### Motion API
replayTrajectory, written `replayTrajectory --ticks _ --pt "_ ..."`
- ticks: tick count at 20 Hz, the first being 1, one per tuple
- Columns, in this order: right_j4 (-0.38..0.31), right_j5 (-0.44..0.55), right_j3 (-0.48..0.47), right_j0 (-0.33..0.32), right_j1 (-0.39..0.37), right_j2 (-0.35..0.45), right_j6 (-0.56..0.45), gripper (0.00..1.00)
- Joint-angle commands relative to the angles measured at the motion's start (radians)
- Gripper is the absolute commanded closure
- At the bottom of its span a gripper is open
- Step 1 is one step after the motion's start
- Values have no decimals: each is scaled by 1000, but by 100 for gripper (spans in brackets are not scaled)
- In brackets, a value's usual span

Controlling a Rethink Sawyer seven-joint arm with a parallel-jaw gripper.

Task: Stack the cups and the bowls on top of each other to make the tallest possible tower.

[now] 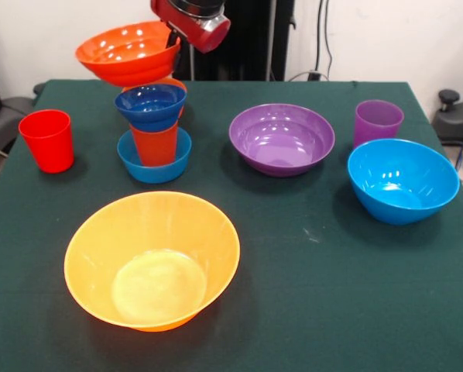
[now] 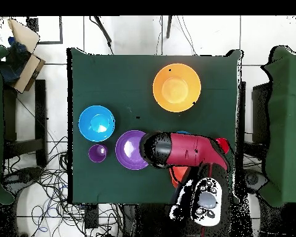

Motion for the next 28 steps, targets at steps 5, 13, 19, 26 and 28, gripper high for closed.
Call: replayTrajectory --ticks 5,13,19,26,28 --pt "-66 -30 -5 5 54 92 -44 100" --pt "-72 -71 -14 4 72 93 -30 100" --pt "-60 -105 -25 -1 89 112 -21 100" --pt "-42 -138 -34 3 108 118 -3 100" --pt "-37 -143 -32 3 109 121 -3 100"
